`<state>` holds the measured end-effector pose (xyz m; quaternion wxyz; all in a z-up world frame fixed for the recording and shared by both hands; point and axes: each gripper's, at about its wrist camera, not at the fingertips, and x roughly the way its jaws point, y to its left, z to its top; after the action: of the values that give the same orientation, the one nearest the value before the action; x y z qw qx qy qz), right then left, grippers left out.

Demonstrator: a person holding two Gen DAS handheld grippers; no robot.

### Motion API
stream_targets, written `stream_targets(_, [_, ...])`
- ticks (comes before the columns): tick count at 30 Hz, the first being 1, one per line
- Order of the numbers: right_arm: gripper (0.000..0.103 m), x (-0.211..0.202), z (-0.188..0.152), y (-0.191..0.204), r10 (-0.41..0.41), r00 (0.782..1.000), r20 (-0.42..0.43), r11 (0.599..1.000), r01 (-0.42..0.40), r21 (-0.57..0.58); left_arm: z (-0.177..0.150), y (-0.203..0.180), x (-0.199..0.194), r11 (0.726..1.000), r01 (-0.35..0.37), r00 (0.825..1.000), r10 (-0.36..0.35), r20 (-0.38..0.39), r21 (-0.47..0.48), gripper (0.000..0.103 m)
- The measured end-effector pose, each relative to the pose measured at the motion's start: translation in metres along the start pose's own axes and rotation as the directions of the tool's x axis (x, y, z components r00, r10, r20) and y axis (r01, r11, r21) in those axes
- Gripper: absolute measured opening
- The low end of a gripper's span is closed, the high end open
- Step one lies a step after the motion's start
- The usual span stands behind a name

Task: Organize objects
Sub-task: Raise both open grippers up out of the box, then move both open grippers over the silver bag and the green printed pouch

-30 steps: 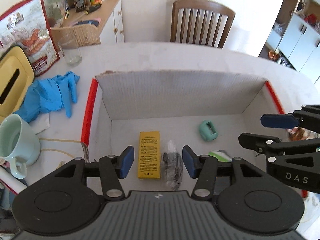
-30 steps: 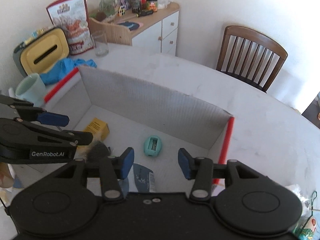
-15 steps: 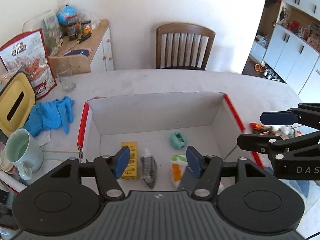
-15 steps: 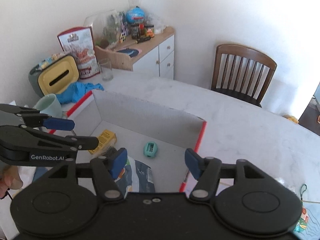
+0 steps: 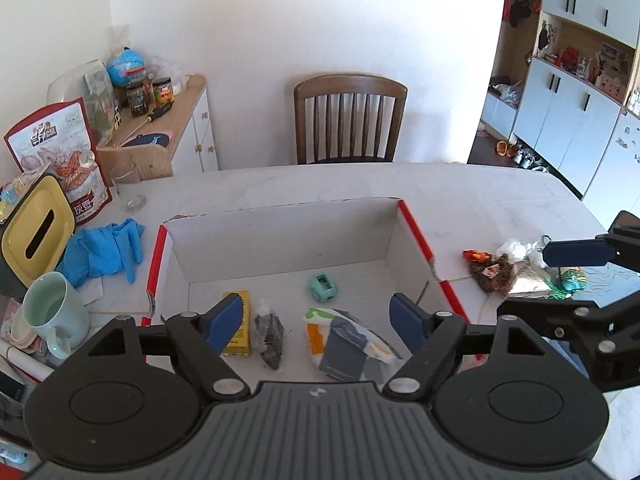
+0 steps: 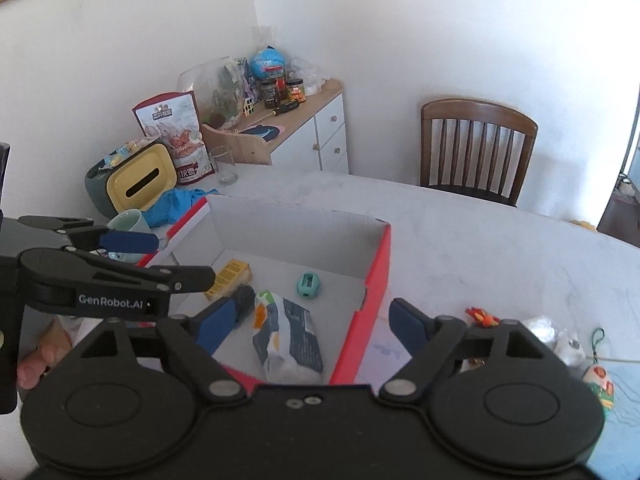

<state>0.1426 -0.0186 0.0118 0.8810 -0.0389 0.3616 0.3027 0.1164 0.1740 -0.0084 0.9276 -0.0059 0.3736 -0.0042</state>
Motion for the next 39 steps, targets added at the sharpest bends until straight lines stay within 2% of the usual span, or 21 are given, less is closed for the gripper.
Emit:
stream_targets(7, [0.093, -0.029, -0.017, -0.017, 0.01, 0.999, 0.045, 0.999, -0.011, 0.032, -0.008, -0.027, -0.013, 1.0, -0.001, 1.0, 0.0, 0.02, 0.027, 0.086])
stream_targets(12, [0.097, -0.049, -0.031, -0.036, 0.013, 0.998, 0.064, 0.999, -0.016, 0.04, -0.014, -0.048, -0.018, 1.0, 0.013, 1.0, -0.014, 0.025, 0.026, 0.097])
stream_targets(18, [0.099, -0.074, -0.05, -0.068, -0.006, 0.997, 0.072, 0.998, 0.002, 0.055, -0.018, -0.082, -0.021, 0.999, 0.048, 0.998, -0.049, 0.046, 0.02, 0.102])
stream_targets(27, [0.099, -0.097, -0.077, -0.129, -0.07, 0.996, 0.05, 0.991, 0.064, 0.114, -0.022, -0.131, -0.012, 0.995, 0.1, 0.993, -0.101, 0.066, 0.006, 0.103])
stream_targets(32, [0.099, -0.104, -0.093, -0.162, -0.109, 0.994, 0.031, 0.987, 0.104, 0.124, -0.023, -0.162, -0.002, 0.991, 0.128, 0.989, -0.13, 0.067, 0.034, 0.103])
stream_targets(39, [0.099, -0.107, -0.109, -0.205, -0.158, 0.987, 0.009, 0.979, 0.156, 0.129, -0.025, -0.205, 0.022, 0.985, 0.169, 0.985, -0.17, 0.02, 0.046, 0.103])
